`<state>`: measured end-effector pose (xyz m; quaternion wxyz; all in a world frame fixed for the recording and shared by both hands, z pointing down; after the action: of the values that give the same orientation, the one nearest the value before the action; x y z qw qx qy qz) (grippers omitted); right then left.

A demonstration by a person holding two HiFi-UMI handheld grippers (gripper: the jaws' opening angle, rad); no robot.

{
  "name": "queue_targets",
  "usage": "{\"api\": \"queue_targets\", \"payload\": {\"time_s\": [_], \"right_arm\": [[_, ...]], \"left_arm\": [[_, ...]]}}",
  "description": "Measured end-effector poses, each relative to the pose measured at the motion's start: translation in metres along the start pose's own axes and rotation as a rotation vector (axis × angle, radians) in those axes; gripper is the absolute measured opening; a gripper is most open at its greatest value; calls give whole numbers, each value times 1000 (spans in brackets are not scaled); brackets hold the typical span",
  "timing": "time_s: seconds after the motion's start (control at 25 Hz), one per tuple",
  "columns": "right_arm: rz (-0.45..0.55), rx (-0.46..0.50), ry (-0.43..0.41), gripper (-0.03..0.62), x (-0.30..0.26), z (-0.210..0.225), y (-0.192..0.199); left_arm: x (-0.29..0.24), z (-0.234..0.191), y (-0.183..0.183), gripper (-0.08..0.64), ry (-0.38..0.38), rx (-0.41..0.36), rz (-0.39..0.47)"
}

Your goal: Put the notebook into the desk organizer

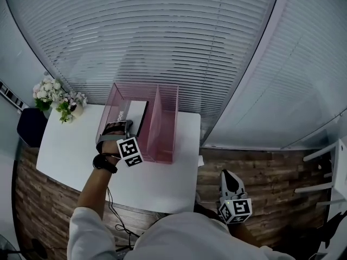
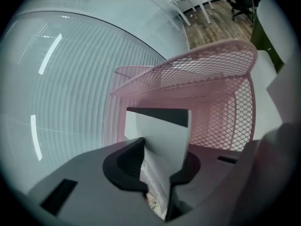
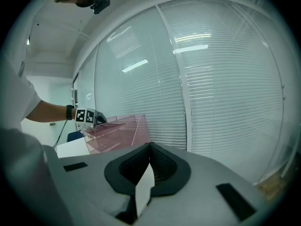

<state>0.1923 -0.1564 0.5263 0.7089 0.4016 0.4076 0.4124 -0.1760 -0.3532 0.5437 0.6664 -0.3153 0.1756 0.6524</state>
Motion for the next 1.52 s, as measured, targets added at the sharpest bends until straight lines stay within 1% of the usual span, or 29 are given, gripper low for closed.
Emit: {"api": "queue_targets", "payload": {"time_s": [0.2,0.28,0.4,0.52,0.6,0.68,1.04,1.24,1.36,1.44,1.52], "right_arm": [[7,-17,8,12,-3,5,-1],[8,-21,11,12,-4,7,-1],[13,-23,12,12,-6,7,0],[20,-28,10,12,-9,6,-2],[21,-28,9,12,-9,6,-2],[22,-27,9,12,-9,6,-3],[32,-23,-11,12,-10,0,-5],[32,-18,-31,12,-11,-7,-6],[35,-12,-46,12,-11,-10,-7],[37,-7,-57,12,-12,-12,-9],[39,-1,-69,12,-14,-15,-10]], "left_arm": [[0,-8,0,129,111,3,4],[2,-10,0,167,173,11,17],[6,-11,1,231,272,0,32],[10,-11,1,264,345,-14,46],[13,-10,0,267,372,-20,52],[15,-9,0,267,380,-23,53],[27,0,-2,265,369,-15,53],[36,8,-2,267,387,-1,66],[44,12,0,267,384,20,75],[52,12,2,265,359,44,83],[63,11,3,265,317,94,102]]}}
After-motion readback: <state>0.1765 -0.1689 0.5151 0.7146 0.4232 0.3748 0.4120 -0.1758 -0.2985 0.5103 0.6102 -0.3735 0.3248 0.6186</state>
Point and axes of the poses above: the fingertips, and each gripper's own axes: x backward along the fingers, z to its right, y out of its underside, the point moved 6 cm from there along x, backward along the fingers, and after that the axes turned 14 degrees about -x, right-handed, at the moved point
